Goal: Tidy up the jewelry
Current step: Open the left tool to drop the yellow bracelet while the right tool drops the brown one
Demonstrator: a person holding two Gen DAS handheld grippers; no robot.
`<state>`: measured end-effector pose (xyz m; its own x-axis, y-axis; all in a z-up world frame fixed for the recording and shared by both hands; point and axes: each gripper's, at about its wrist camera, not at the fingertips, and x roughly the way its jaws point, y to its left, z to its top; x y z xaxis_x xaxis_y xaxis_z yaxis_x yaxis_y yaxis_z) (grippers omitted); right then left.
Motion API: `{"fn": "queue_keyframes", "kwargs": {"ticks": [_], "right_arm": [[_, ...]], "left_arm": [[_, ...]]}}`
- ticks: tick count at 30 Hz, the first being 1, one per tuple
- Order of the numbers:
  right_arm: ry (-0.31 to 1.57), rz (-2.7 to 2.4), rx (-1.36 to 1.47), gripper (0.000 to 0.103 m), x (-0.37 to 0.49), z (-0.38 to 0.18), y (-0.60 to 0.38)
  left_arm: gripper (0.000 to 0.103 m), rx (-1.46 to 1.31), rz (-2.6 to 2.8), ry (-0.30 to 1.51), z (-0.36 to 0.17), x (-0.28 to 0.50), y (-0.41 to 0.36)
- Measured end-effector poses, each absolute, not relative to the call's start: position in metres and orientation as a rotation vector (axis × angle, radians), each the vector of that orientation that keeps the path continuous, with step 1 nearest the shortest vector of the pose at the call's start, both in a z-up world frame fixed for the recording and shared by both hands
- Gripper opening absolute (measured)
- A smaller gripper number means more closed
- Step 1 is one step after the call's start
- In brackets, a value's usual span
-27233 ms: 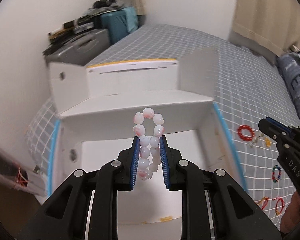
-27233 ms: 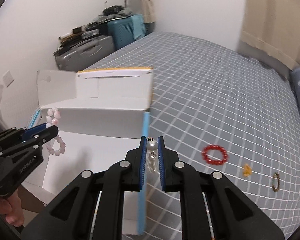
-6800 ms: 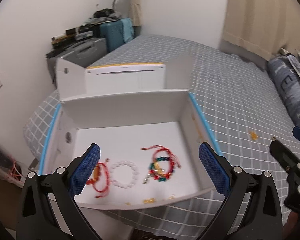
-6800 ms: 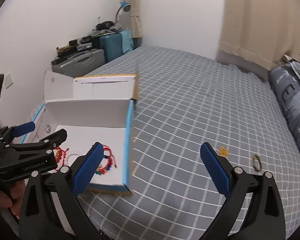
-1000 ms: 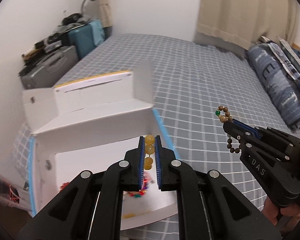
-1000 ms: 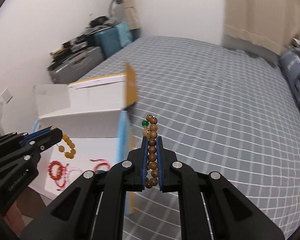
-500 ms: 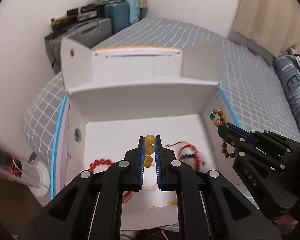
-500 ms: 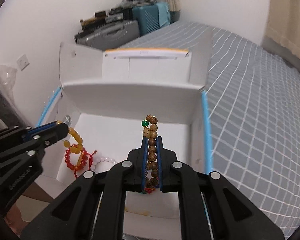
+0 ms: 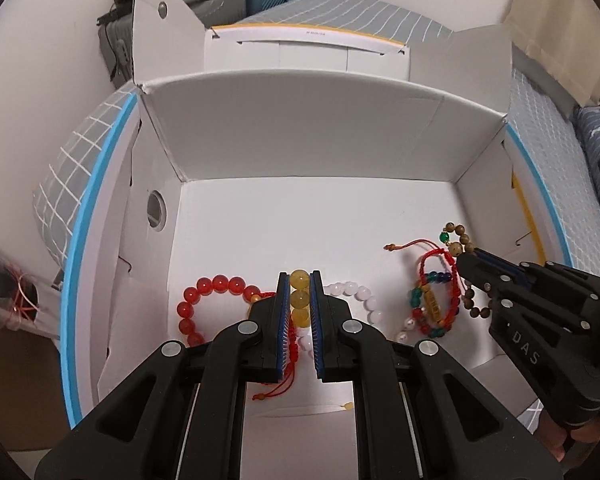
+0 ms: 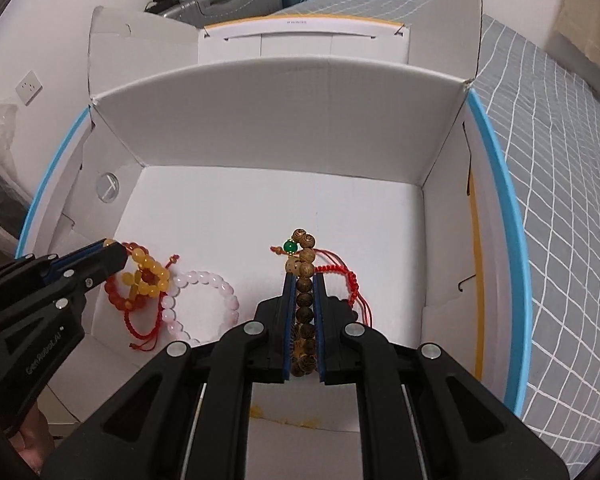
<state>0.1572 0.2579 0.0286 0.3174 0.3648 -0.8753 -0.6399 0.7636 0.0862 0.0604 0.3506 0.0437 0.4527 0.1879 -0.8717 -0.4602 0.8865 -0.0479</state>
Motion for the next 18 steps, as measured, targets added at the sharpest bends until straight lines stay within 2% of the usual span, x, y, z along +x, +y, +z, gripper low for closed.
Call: {"fn": "queue_keyframes", "kwargs": {"ticks": [5, 7, 9, 11, 16, 18], "right_arm": [[1.056, 0.666, -0.302, 0.013, 0.157, 0.03, 0.257], [1.034, 0.662, -0.309, 0.035, 0.156, 0.033, 0.257], [0.99, 0.663, -0.303, 0.047, 0.15, 0.04, 0.253], [0.963, 0.67, -0.298, 0.054, 0.144, 0.048, 0.251], [0.863, 0.661, -0.264, 0.085, 0.128, 0.072, 0.234], [0.819, 0.65, -0.244, 0.091, 0.119, 0.08, 0.224]], "left_arm": [[0.011, -0.285, 0.41, 1.051, 0.04, 0.064, 0.35], [0.012, -0.282, 0.422, 1.051, 0.042, 0.063, 0.351], [0.017, -0.282, 0.43, 1.045, 0.045, 0.061, 0.351], [0.043, -0.282, 0.438, 1.018, 0.052, 0.055, 0.35], [0.069, -0.22, 0.488, 0.917, 0.078, 0.032, 0.34], [0.076, -0.191, 0.506, 0.886, 0.085, 0.02, 0.332]]}}
